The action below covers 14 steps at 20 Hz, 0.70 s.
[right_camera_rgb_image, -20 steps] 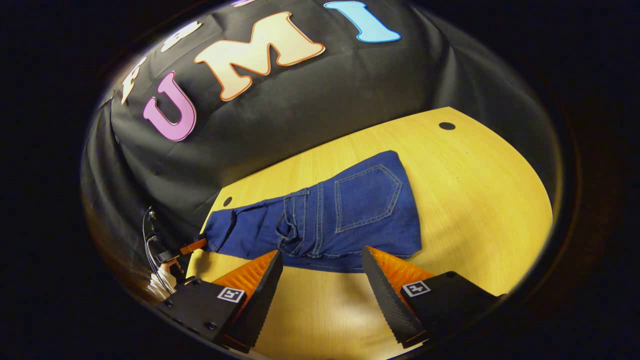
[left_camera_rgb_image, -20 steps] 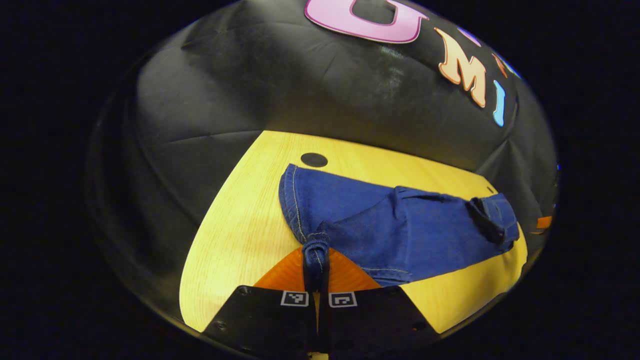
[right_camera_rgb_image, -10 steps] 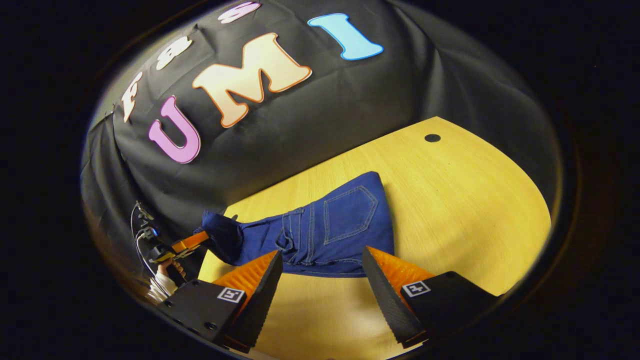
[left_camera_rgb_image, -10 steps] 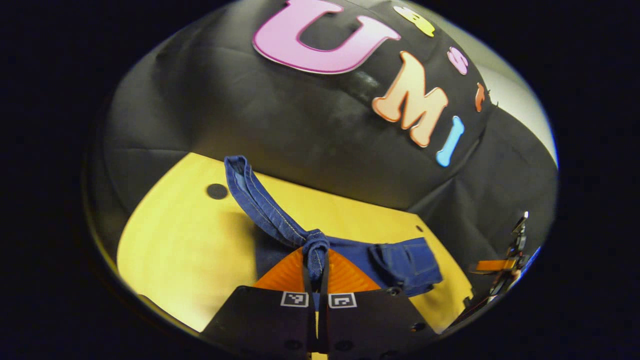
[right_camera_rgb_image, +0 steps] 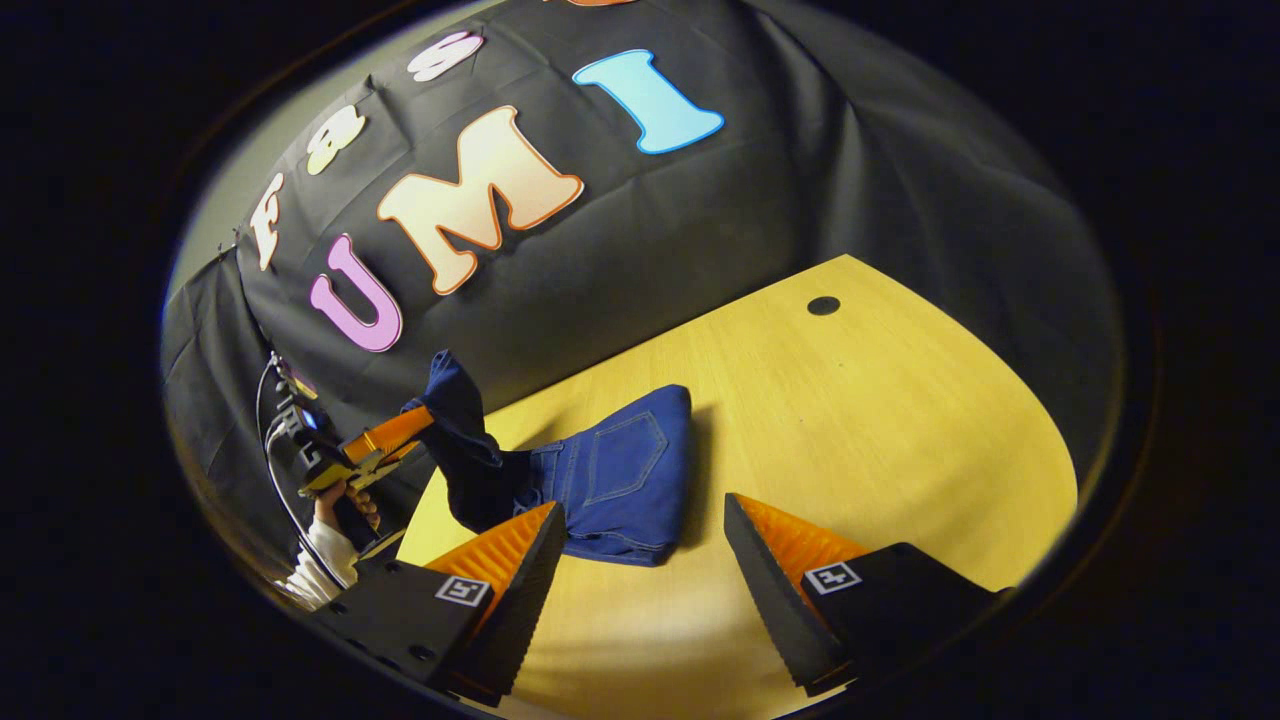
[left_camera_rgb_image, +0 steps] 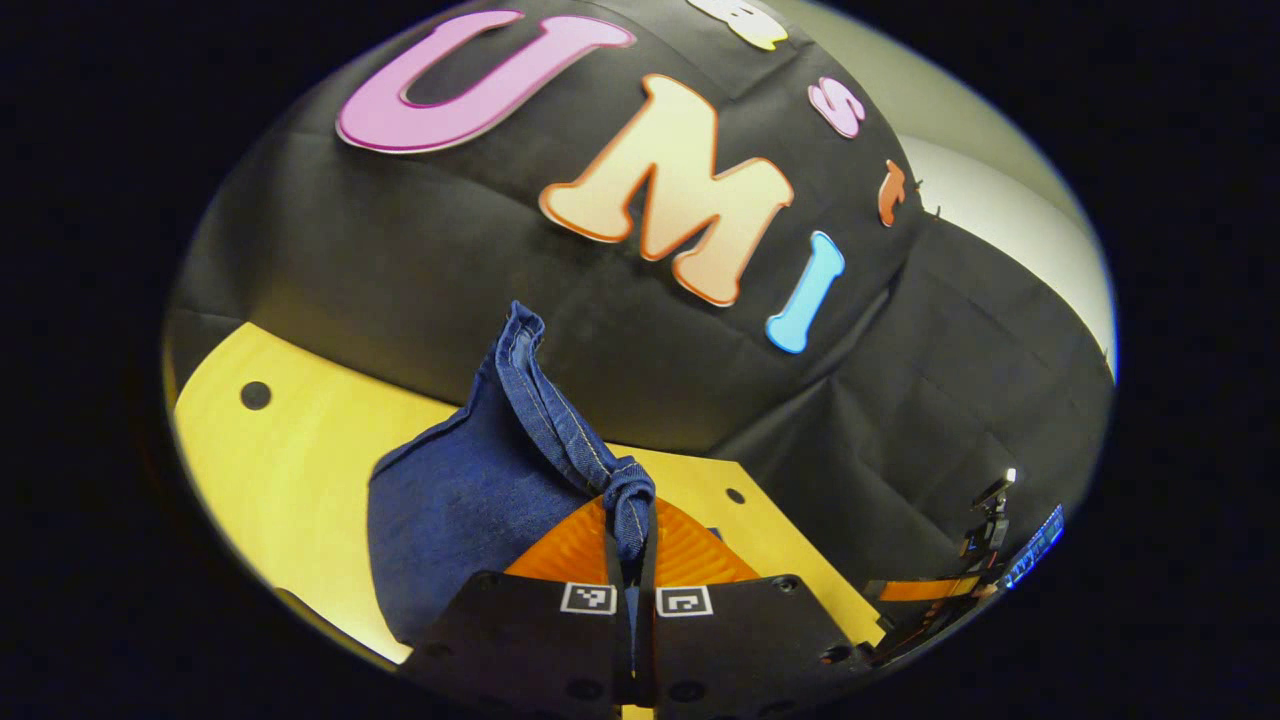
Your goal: Grasp the waist and the cuffs of the jeans and fold them to make the two legs overlap; first hold the waist and fold one-third of the jeans toward the cuffs, then hold the cuffs and fold the remaining one-third in the same direction to finish folding.
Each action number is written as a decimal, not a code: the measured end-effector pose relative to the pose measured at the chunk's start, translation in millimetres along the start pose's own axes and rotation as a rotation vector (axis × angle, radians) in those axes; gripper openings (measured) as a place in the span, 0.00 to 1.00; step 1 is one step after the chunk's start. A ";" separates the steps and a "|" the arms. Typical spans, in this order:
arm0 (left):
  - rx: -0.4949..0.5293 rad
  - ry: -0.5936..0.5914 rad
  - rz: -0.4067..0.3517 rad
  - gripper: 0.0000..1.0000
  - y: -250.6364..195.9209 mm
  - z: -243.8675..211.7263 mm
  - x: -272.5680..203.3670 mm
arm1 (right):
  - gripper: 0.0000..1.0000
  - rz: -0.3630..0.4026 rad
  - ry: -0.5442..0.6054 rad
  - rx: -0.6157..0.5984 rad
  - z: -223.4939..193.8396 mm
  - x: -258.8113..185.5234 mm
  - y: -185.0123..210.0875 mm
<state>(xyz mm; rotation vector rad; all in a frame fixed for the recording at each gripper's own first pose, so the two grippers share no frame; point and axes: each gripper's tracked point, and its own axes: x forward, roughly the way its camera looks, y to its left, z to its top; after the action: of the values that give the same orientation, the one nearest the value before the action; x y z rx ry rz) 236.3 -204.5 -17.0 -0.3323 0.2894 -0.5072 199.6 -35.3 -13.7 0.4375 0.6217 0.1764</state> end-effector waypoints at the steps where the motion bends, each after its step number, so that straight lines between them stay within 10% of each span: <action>1: 0.014 0.009 -0.003 0.00 -14.4 -6.0 11.8 | 0.98 0.008 0.004 0.001 2.1 -1.1 -7.0; 14: 0.360 0.336 0.072 0.01 -95.9 -180.3 61.7 | 0.92 0.033 0.021 -0.017 9.0 -8.7 -57.0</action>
<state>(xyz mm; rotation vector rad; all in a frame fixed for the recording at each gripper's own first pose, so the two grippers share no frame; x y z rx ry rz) 184.3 -358.0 -155.7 0.1158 0.5243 -0.5326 199.8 -91.8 -28.1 0.4295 0.6331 0.2174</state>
